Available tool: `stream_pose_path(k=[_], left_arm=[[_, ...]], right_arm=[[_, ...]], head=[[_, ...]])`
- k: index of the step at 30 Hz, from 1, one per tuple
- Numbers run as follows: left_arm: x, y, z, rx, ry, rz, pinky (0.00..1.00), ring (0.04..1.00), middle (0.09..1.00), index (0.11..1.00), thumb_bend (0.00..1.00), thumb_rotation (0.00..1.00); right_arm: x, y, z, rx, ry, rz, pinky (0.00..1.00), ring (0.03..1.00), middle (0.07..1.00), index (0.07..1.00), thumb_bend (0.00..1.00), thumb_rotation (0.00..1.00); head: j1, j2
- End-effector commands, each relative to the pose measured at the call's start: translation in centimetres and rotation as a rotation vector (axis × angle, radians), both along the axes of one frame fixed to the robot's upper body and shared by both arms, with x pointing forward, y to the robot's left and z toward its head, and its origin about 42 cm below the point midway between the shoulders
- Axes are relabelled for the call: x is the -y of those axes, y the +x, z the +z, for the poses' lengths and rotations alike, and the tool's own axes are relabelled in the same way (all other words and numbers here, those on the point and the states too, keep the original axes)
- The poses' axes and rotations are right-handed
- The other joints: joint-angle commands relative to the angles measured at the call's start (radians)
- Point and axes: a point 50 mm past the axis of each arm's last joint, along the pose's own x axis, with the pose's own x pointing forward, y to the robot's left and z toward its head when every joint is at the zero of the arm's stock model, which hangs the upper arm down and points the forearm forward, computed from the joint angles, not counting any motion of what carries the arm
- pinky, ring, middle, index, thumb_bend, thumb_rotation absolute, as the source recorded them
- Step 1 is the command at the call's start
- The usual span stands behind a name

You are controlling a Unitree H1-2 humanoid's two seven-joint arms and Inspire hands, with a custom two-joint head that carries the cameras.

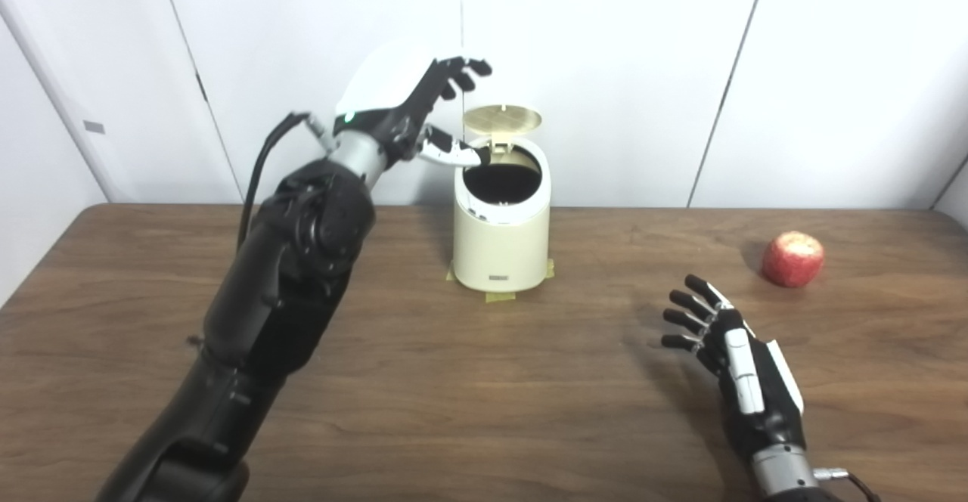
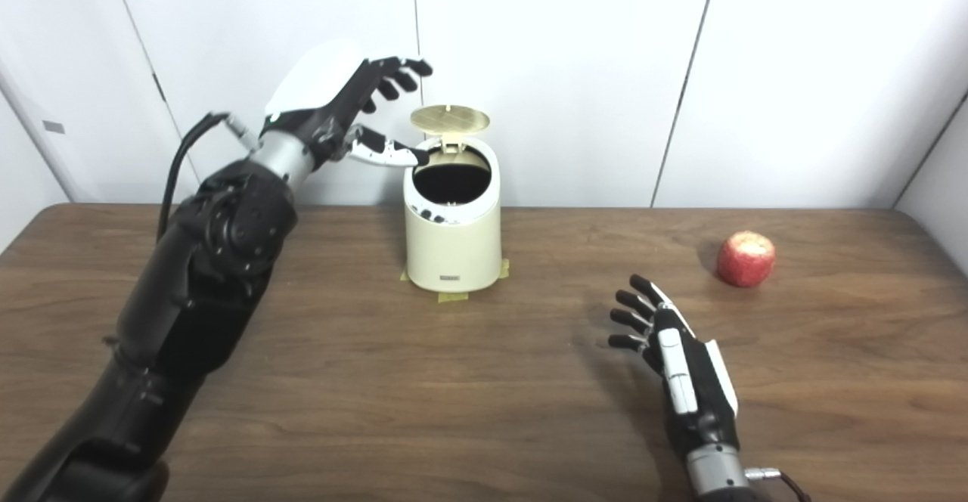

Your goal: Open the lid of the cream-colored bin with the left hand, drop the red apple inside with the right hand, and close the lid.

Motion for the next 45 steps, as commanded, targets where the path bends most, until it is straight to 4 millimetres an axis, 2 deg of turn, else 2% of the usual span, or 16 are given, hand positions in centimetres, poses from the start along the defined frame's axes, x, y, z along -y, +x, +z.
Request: stream_pose_path(k=[1, 5, 8, 12, 13, 17, 18, 19, 24, 26, 29, 31, 34, 40, 42, 45], left_arm=[[-0.8, -0.5, 2.7, 0.109, -0.018, -0.001, 0.67, 0.772, 0.771, 0.809, 0.64, 0.05], [-1.8, -1.1, 1.7, 0.059, -0.109, 0.013, 0.61, 0.742, 0.776, 0.81, 0.62, 0.06], [-2.8, -1.6, 0.5, -0.006, -0.299, -0.005, 0.58, 0.724, 0.777, 0.799, 0.56, 0.05], [-4.5, -3.2, -1.8, -0.081, -0.516, -0.023, 0.62, 0.733, 0.793, 0.814, 0.49, 0.12], [-5.1, -3.8, -2.3, -0.098, -0.561, -0.021, 0.69, 0.761, 0.803, 0.824, 0.47, 0.17], [-7.3, -5.6, -4.1, -0.135, -0.682, -0.035, 0.75, 0.803, 0.855, 0.875, 0.4, 0.29], [-7.9, -6.0, -4.7, -0.154, -0.716, -0.034, 0.77, 0.815, 0.866, 0.884, 0.39, 0.33], [-8.5, -6.5, -5.3, -0.174, -0.756, -0.03, 0.82, 0.852, 0.897, 0.907, 0.4, 0.46], [-10.3, -8.3, -8.2, -0.257, -0.893, -0.012, 0.84, 0.888, 0.93, 0.933, 0.51, 0.62], [-10.8, -9.0, -9.2, -0.28, -0.913, 0.006, 0.85, 0.891, 0.931, 0.93, 0.53, 0.64], [-11.3, -10.3, -11.1, -0.312, -0.944, 0.029, 0.86, 0.884, 0.919, 0.915, 0.51, 0.67], [-11.4, -11.0, -12.1, -0.333, -0.959, 0.032, 0.88, 0.898, 0.926, 0.923, 0.48, 0.68], [-11.5, -11.7, -13.2, -0.348, -0.991, 0.038, 0.92, 0.907, 0.937, 0.932, 0.48, 0.69], [-12.5, -12.2, -14.1, -0.361, -1.028, 0.047, 0.96, 0.943, 0.96, 0.959, 0.44, 0.71], [-12.7, -12.2, -14.2, -0.363, -1.022, 0.046, 0.96, 0.948, 0.964, 0.969, 0.45, 0.72], [-12.9, -12.4, -14.4, -0.367, -1.024, 0.057, 0.95, 0.941, 0.958, 0.964, 0.42, 0.72]], right_arm=[[0.0, -2.0, -2.9, -0.104, 0.019, -0.017, 0.66, 0.791, 0.831, 0.875, 0.51, 0.97], [-0.1, -1.9, -2.9, -0.108, 0.035, -0.025, 0.66, 0.791, 0.829, 0.871, 0.5, 0.96], [0.0, -2.0, -2.8, -0.094, 0.024, -0.021, 0.66, 0.789, 0.828, 0.872, 0.51, 0.94], [-0.1, -2.0, -2.0, -0.072, 0.023, -0.026, 0.65, 0.785, 0.832, 0.875, 0.54, 0.83], [-0.1, -2.0, -1.6, -0.063, 0.022, -0.03, 0.65, 0.781, 0.835, 0.884, 0.55, 0.71], [0.0, -1.7, -0.4, -0.021, -0.013, -0.035, 0.64, 0.767, 0.816, 0.86, 0.67, 0.29], [0.1, -1.5, 0.1, -0.009, -0.023, -0.039, 0.64, 0.767, 0.814, 0.859, 0.69, 0.26], [0.3, -1.4, 0.6, 0.003, -0.031, -0.047, 0.66, 0.773, 0.816, 0.857, 0.72, 0.2], [1.6, -0.6, 2.7, 0.048, -0.063, -0.099, 0.72, 0.781, 0.828, 0.837, 0.73, 0.08], [2.6, -0.2, 3.4, 0.068, -0.086, -0.101, 0.73, 0.785, 0.834, 0.837, 0.74, 0.06], [4.7, 0.4, 4.6, 0.096, -0.164, -0.117, 0.74, 0.789, 0.841, 0.836, 0.76, 0.04], [6.1, 0.8, 5.5, 0.129, -0.228, -0.117, 0.71, 0.792, 0.844, 0.844, 0.78, 0.06], [7.1, 1.4, 8.2, 0.166, -0.395, -0.145, 0.65, 0.75, 0.812, 0.822, 0.81, 0.11], [8.7, 2.7, 11.9, 0.178, -0.739, -0.166, 0.63, 0.757, 0.821, 0.821, 0.87, 0.09], [9.3, 3.3, 13.1, 0.169, -0.849, -0.172, 0.69, 0.781, 0.828, 0.822, 0.89, 0.1], [10.1, 4.4, 14.9, 0.155, -0.957, -0.173, 0.7, 0.808, 0.843, 0.816, 0.9, 0.08]], head=[[-0.001, 0.0], [-0.006, 0.002], [-0.009, 0.003], [-0.014, 0.009], [-0.014, 0.01], [-0.016, 0.011], [-0.019, 0.012], [-0.022, 0.015], [-0.055, 0.019], [-0.074, 0.023], [-0.1, 0.026], [-0.123, 0.03], [-0.167, 0.036], [-0.234, 0.044], [-0.243, 0.046], [-0.264, 0.052]])
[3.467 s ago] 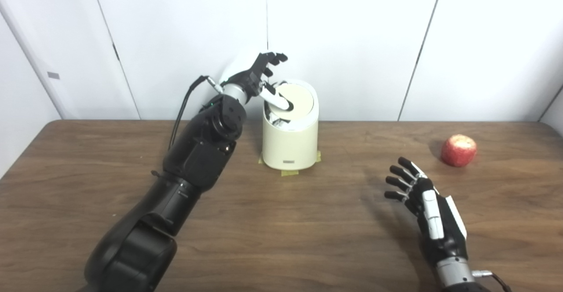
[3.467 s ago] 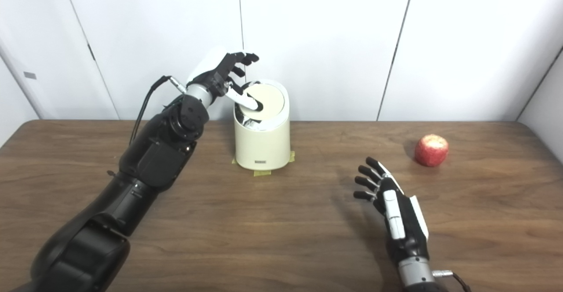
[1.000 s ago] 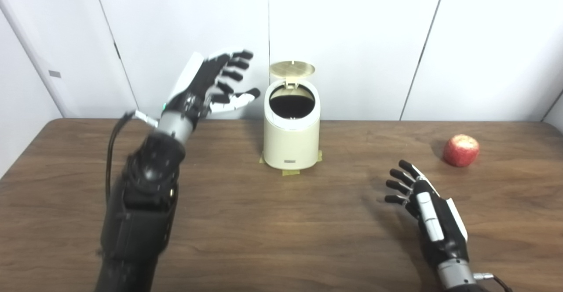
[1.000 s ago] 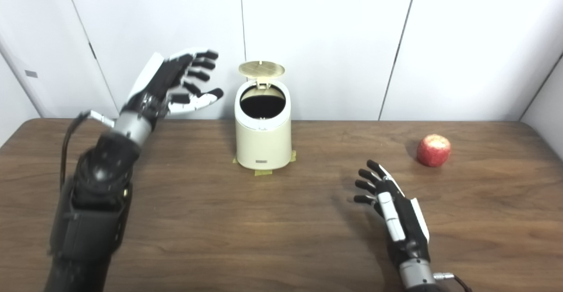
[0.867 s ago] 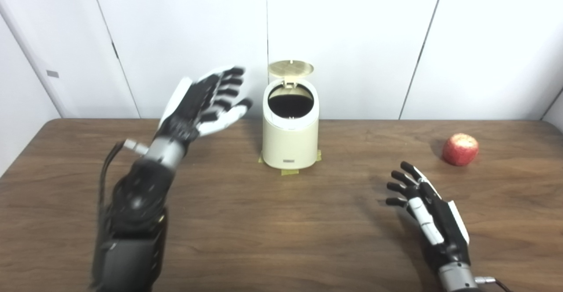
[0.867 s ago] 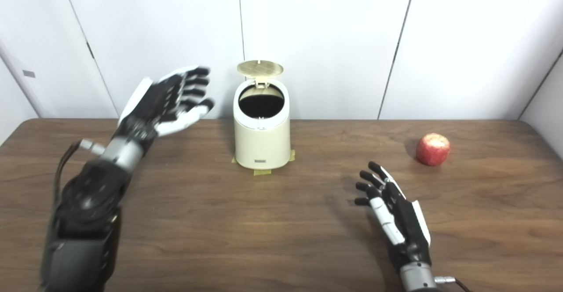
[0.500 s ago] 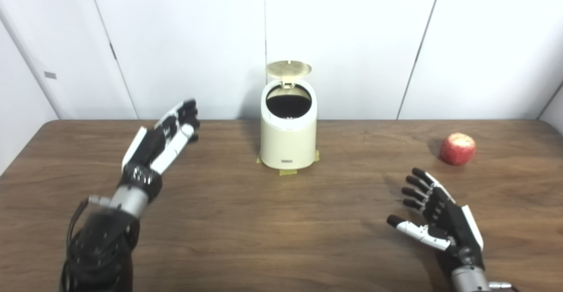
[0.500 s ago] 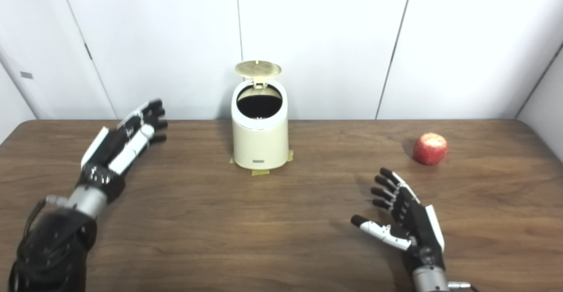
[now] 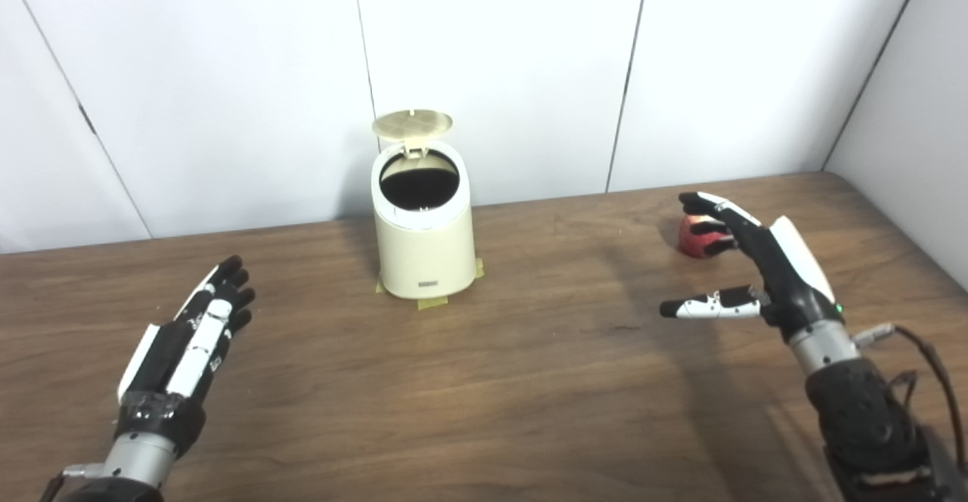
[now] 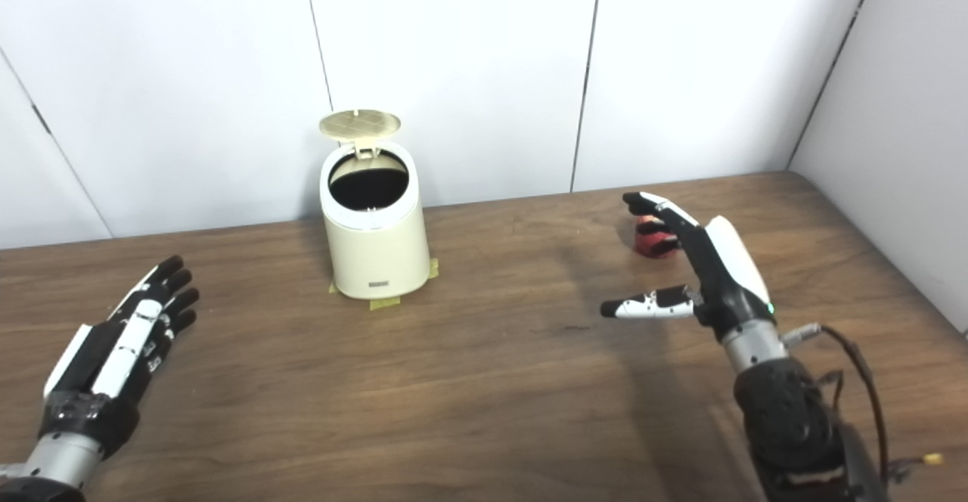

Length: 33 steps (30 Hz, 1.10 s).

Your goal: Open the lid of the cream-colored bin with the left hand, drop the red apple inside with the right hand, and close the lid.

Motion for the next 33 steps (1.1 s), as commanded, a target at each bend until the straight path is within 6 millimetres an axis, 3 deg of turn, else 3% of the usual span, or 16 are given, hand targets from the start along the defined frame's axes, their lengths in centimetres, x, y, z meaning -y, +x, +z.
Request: stream_pose_path(k=[1, 8, 10, 13, 17, 20, 22, 28, 33], left_arm=[[-0.2, 0.2, 1.4, 0.074, -0.001, -0.006, 0.95, 0.94, 0.956, 0.961, 0.41, 0.72], [-0.5, -0.2, 1.1, 0.049, -0.026, -0.016, 0.99, 0.967, 0.976, 0.969, 0.39, 0.67], [-0.6, -0.3, 1.1, 0.046, -0.017, -0.016, 1.0, 0.968, 0.978, 0.969, 0.35, 0.7], [-0.6, -0.3, 1.1, 0.044, -0.018, -0.013, 1.0, 0.969, 0.98, 0.971, 0.34, 0.73], [-0.6, -0.5, 1.3, 0.044, -0.003, -0.008, 0.99, 0.954, 0.964, 0.965, 0.34, 0.71], [-0.6, -0.6, 1.4, 0.046, -0.006, -0.008, 0.98, 0.949, 0.956, 0.967, 0.33, 0.7], [-0.6, -0.7, 1.4, 0.044, -0.007, -0.01, 0.99, 0.949, 0.953, 0.97, 0.33, 0.7], [-0.4, -0.8, 1.7, 0.041, -0.009, -0.008, 0.99, 0.949, 0.949, 0.978, 0.32, 0.68], [-0.3, -0.9, 1.9, 0.041, -0.015, -0.007, 1.0, 0.954, 0.954, 0.982, 0.32, 0.66]], right_arm=[[0.7, 1.2, 3.5, 0.071, -0.109, -0.007, 0.7, 0.815, 0.848, 0.815, 0.9, 0.09], [2.1, 3.9, 6.2, 0.036, -0.298, -0.046, 0.75, 0.85, 0.858, 0.822, 0.89, 0.13], [2.3, 4.7, 6.8, 0.034, -0.288, -0.062, 0.73, 0.843, 0.855, 0.814, 0.9, 0.11], [2.6, 5.9, 7.4, 0.02, -0.294, -0.09, 0.8, 0.857, 0.851, 0.802, 0.91, 0.04], [3.3, 7.3, 8.0, 0.002, -0.335, -0.107, 0.74, 0.849, 0.84, 0.796, 0.93, 0.01], [3.3, 8.4, 8.3, -0.036, -0.346, -0.12, 0.69, 0.849, 0.855, 0.803, 0.91, 0.0], [3.4, 9.0, 8.4, -0.061, -0.364, -0.122, 0.64, 0.791, 0.86, 0.806, 0.9, 0.0], [3.8, 11.7, 8.1, -0.157, -0.457, -0.126, 0.77, 0.869, 0.856, 0.808, 0.91, 0.03], [4.3, 13.6, 7.5, -0.223, -0.521, -0.145, 0.75, 0.867, 0.852, 0.803, 0.92, 0.07]], head=[[-0.007, 0.002], [-0.043, 0.011], [-0.046, 0.012], [-0.047, 0.013], [-0.048, 0.015], [-0.052, 0.016], [-0.054, 0.016], [-0.058, 0.019], [-0.058, 0.02]])
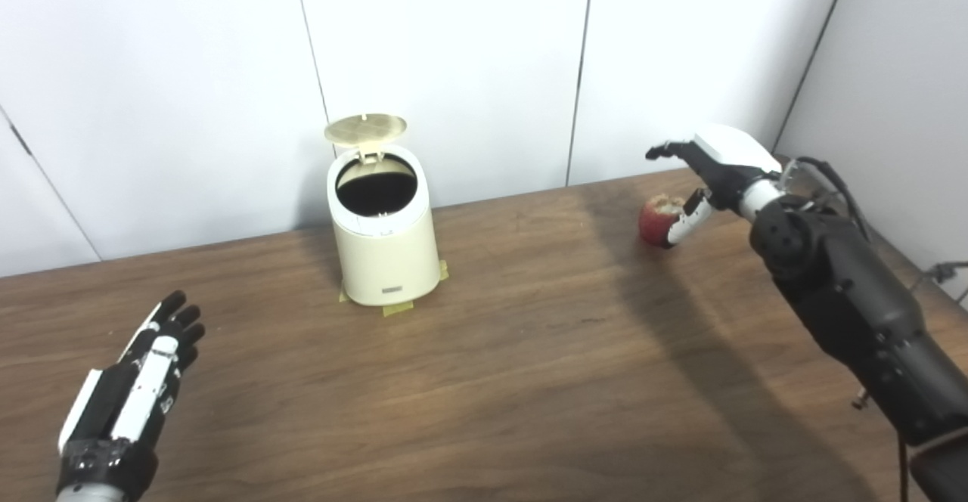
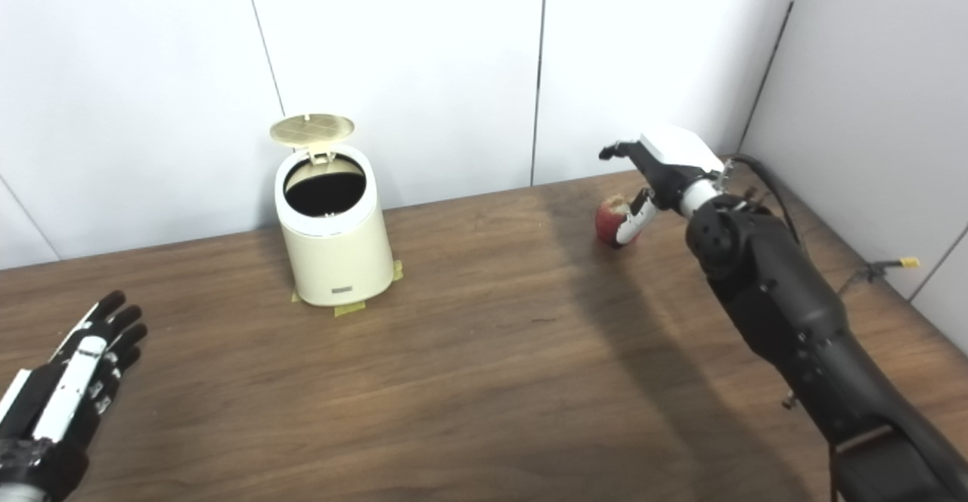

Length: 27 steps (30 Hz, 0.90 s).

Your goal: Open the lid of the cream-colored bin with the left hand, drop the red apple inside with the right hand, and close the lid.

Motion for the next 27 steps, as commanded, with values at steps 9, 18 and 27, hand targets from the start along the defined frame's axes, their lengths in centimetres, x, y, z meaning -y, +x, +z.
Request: stream_pose_path(k=[9, 18, 27], left_arm=[[0.3, 0.0, 2.3, 0.079, -0.019, -0.017, 1.0, 0.959, 0.958, 0.988, 0.31, 0.62], [0.5, -0.2, 2.5, 0.086, -0.029, -0.012, 1.0, 0.957, 0.951, 0.985, 0.3, 0.57], [0.6, -0.2, 2.4, 0.082, -0.043, -0.006, 1.0, 0.954, 0.937, 0.971, 0.3, 0.52]], right_arm=[[0.4, 3.3, 2.5, 0.027, -0.096, -0.015, 0.73, 0.859, 0.851, 0.797, 0.92, 0.08], [0.6, 4.2, 1.3, -0.009, -0.114, -0.021, 0.78, 0.882, 0.856, 0.8, 0.89, 0.1], [1.0, 4.1, 0.5, -0.034, -0.098, -0.053, 0.75, 0.856, 0.842, 0.806, 0.88, 0.13]], head=[[-0.007, 0.003], [-0.004, 0.006], [0.001, 0.006]])
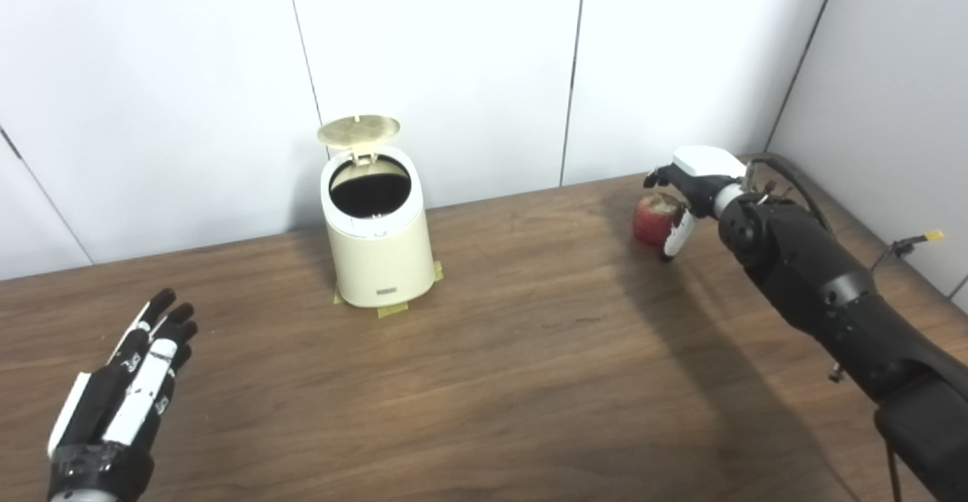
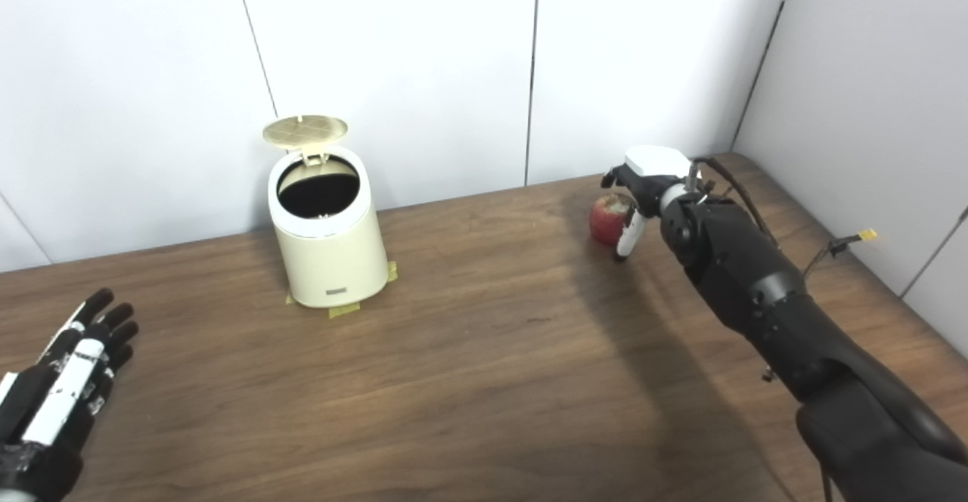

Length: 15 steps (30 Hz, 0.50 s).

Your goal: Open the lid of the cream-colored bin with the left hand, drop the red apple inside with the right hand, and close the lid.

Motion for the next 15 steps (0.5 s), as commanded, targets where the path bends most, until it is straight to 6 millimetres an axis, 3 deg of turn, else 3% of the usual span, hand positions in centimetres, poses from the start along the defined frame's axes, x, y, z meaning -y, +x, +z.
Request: stream_pose_path(k=[1, 15], left_arm=[[0.05, 0.29, 1.63, 0.059, 0.01, -0.013, 1.0, 0.951, 0.935, 0.97, 0.3, 0.51], [0.06, 0.33, 1.92, 0.061, 0.021, -0.006, 1.0, 0.943, 0.93, 0.973, 0.29, 0.45]], right_arm=[[0.32, 1.21, 3.82, 0.098, -0.014, 0.0, 0.75, 0.858, 0.845, 0.807, 0.88, 0.13], [0.14, 1.4, 3.27, 0.098, 0.067, 0.005, 0.69, 0.807, 0.823, 0.803, 0.87, 0.1]], head=[[0.0, 0.001], [0.002, 0.007]])
